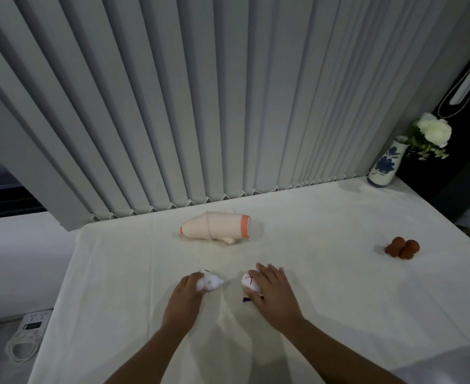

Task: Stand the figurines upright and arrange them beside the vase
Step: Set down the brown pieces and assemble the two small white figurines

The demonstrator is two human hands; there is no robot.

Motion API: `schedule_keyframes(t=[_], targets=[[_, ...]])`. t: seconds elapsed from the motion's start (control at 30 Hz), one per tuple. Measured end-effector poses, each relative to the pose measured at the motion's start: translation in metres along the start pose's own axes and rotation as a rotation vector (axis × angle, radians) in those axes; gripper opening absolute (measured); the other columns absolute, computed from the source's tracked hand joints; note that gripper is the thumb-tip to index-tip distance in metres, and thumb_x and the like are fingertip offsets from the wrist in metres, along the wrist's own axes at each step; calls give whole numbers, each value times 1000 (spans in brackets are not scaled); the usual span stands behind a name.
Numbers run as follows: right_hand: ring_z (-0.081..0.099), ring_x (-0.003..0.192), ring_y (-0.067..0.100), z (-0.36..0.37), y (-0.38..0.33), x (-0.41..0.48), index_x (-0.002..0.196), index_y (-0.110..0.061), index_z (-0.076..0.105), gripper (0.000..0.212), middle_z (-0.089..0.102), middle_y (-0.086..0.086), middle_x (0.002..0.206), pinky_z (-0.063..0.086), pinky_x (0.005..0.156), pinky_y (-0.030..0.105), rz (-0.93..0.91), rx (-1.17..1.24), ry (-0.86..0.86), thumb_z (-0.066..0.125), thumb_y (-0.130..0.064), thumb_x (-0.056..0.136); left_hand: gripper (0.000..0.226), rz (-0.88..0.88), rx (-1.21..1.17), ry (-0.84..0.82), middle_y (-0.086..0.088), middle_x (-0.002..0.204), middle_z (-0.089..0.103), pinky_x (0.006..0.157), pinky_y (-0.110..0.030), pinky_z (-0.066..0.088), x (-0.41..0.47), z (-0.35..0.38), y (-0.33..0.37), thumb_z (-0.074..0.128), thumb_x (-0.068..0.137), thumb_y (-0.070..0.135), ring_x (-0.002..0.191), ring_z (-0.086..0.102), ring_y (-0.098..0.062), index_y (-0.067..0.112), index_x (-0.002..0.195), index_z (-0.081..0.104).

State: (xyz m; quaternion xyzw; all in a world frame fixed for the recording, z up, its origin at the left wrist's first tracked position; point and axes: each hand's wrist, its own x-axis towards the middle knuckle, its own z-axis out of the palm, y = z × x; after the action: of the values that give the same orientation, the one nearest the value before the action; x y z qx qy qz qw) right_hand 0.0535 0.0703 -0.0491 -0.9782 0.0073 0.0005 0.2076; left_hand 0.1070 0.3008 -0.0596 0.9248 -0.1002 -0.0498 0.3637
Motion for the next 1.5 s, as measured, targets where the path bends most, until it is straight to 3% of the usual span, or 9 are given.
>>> schedule_keyframes(t=[0.13, 0.27, 0.37, 0.5, 0.8, 1.1, 1.3, 1.43, 1.5], targets=[[47, 129, 24, -5, 11, 1, 129, -22, 49, 75, 53, 3, 140, 34, 111, 38, 27, 56, 56, 7, -69, 88, 33, 19, 13, -23, 6, 119, 65, 86, -26, 43, 0, 8, 10, 61, 88, 18, 109, 59, -18, 25, 119, 55], [54, 115, 17, -13, 22, 3, 127, -24, 47, 43, 58, -5, 127, 47, 90, 28, 71, 130, 72, 44, -50, 92, 30, 34, -2, -4, 8, 116, 67, 86, -29, 49, -2, 13, 20, 62, 87, 21, 106, 61, -16, 27, 116, 55], [55, 109, 12, -22, 29, 7, 124, -32, 47, 35, 59, -13, 121, 48, 83, 26, 114, 239, 83, 54, -39, 91, 29, 40, 2, 12, 11, 114, 67, 86, -31, 52, -1, 15, 24, 61, 87, 24, 104, 62, -14, 29, 115, 54], [58, 112, 10, -31, 39, 10, 129, -31, 49, 38, 61, -13, 126, 43, 86, 22, 171, 345, 78, 56, -36, 92, 23, 37, 0, 8, 17, 109, 68, 85, -34, 55, 5, 20, 42, 54, 88, 40, 100, 64, -9, 35, 111, 53], [55, 106, 6, -84, 114, 1, 125, -32, 53, 34, 55, -10, 124, 42, 81, 18, 133, 376, 64, 59, -29, 91, 21, 97, 2, -43, 13, 103, 68, 82, -32, 53, 42, 73, 125, 55, 90, 40, 94, 63, -11, 34, 110, 55], [56, 107, 8, -146, 199, 7, 118, -37, 55, 32, 61, -12, 118, 48, 92, 33, 112, 303, -17, 59, -33, 87, 31, 133, 22, -144, -7, 107, 61, 87, -34, 47, 82, 145, 215, 60, 87, 19, 100, 60, -24, 21, 118, 60], [57, 92, 11, -170, 232, 20, 99, -36, 53, 15, 64, -12, 97, 50, 82, 38, 101, 209, -81, 55, -31, 85, 33, 90, 61, -174, -8, 109, 57, 87, -37, 49, 94, 174, 248, 60, 85, 23, 101, 59, -26, 21, 118, 58], [55, 87, 12, -183, 252, 28, 106, -33, 54, 16, 61, -11, 93, 39, 66, 14, 92, 114, -138, 52, -28, 91, 36, 37, 77, -180, -10, 111, 57, 89, -37, 48, 111, 186, 262, 61, 85, 27, 104, 58, -28, 20, 120, 57], [58, 90, 13, -185, 259, 33, 108, -32, 55, 18, 63, -9, 98, 39, 64, 13, 81, 100, -165, 52, -26, 91, 35, 21, 83, -176, -11, 110, 57, 88, -38, 48, 121, 189, 268, 59, 84, 28, 105, 58, -30, 18, 118, 57]])
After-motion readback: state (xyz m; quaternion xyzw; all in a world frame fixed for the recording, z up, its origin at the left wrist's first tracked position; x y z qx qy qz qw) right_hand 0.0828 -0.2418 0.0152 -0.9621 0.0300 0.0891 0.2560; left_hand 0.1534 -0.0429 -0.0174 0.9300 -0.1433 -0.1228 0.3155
